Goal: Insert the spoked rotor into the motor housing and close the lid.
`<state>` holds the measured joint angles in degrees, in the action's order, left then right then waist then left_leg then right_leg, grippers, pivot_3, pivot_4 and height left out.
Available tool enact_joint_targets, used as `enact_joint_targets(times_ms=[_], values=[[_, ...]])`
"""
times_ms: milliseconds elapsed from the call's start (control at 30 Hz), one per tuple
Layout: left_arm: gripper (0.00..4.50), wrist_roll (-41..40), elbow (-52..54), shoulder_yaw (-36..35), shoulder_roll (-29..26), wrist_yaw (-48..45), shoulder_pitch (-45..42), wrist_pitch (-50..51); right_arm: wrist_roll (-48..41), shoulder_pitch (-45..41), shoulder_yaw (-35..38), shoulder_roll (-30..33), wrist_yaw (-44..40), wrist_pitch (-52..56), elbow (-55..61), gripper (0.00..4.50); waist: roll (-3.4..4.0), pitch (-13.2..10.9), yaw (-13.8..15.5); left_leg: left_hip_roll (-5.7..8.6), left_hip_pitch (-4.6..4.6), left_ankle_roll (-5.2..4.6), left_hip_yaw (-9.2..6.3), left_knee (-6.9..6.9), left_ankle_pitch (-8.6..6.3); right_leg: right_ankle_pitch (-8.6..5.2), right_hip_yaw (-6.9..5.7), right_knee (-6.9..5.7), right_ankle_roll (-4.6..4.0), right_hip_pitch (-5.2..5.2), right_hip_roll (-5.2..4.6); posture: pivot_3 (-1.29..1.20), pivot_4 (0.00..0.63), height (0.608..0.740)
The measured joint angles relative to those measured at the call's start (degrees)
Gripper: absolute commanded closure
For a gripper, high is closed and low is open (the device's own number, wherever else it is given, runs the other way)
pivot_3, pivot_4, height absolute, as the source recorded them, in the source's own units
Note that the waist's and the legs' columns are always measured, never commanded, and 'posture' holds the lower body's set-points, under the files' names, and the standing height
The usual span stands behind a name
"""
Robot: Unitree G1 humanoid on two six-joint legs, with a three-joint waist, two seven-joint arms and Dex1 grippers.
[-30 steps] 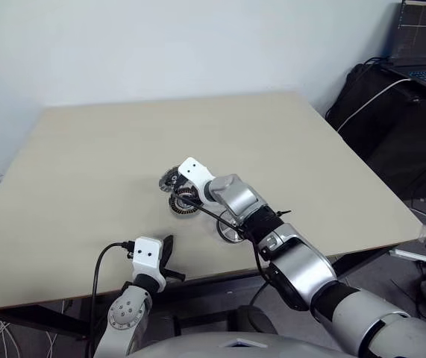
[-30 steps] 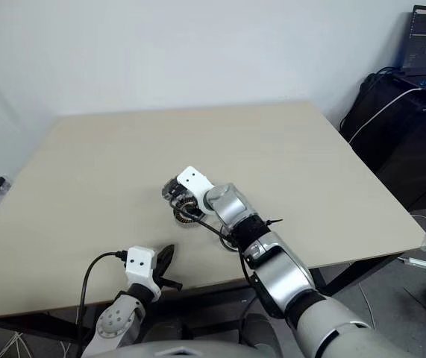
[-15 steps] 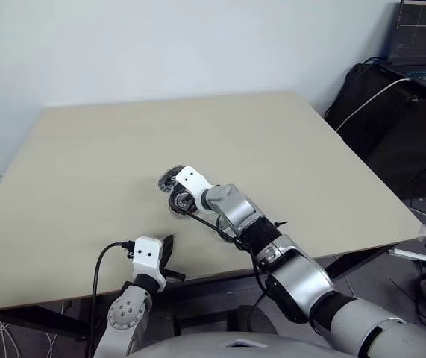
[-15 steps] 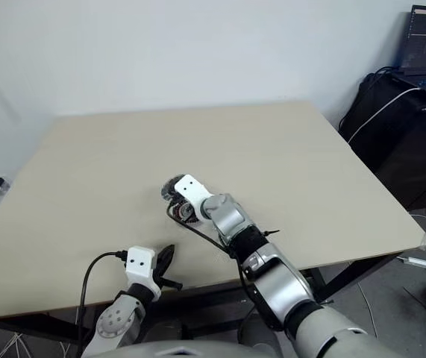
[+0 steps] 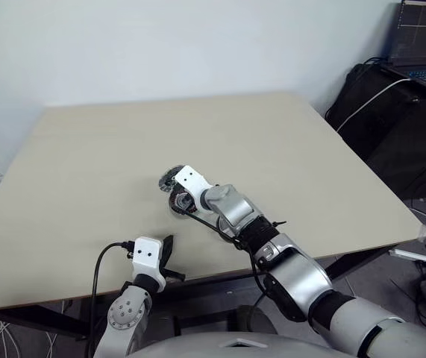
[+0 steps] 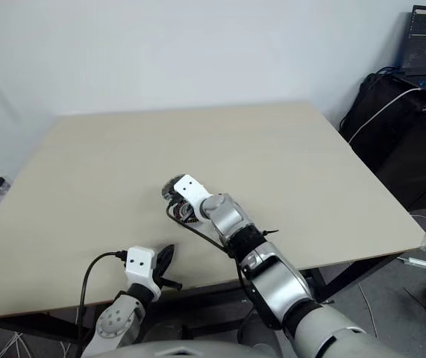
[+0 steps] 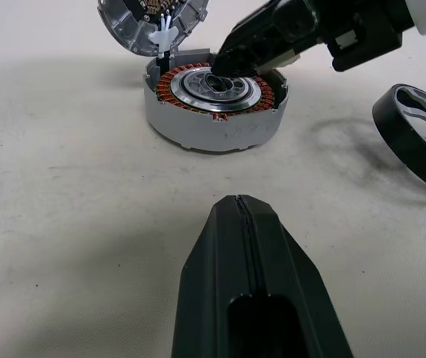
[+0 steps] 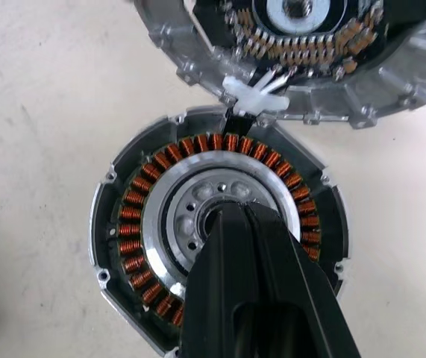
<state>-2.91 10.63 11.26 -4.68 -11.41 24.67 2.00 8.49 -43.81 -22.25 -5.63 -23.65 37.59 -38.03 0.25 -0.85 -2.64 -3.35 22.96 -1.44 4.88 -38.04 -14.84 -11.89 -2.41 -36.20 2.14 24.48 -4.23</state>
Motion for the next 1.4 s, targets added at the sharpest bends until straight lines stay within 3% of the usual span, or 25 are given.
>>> enact_joint_targets(times_ms=[1400], values=[[4.5, 0.0, 0.0, -0.4, 0.1, 0.2, 0.9, -0.1, -0.4, -2.3, 1.2, -1.2, 0.0, -6.3, -8.5, 4.46, 0.0, 0.0, -0.3, -0.02, -0.02, 0.0, 0.01, 0.0, 0.0, 0.0, 0.0, -0.02, 0.0, -0.01, 0.0, 0.0, 0.0, 0.74]])
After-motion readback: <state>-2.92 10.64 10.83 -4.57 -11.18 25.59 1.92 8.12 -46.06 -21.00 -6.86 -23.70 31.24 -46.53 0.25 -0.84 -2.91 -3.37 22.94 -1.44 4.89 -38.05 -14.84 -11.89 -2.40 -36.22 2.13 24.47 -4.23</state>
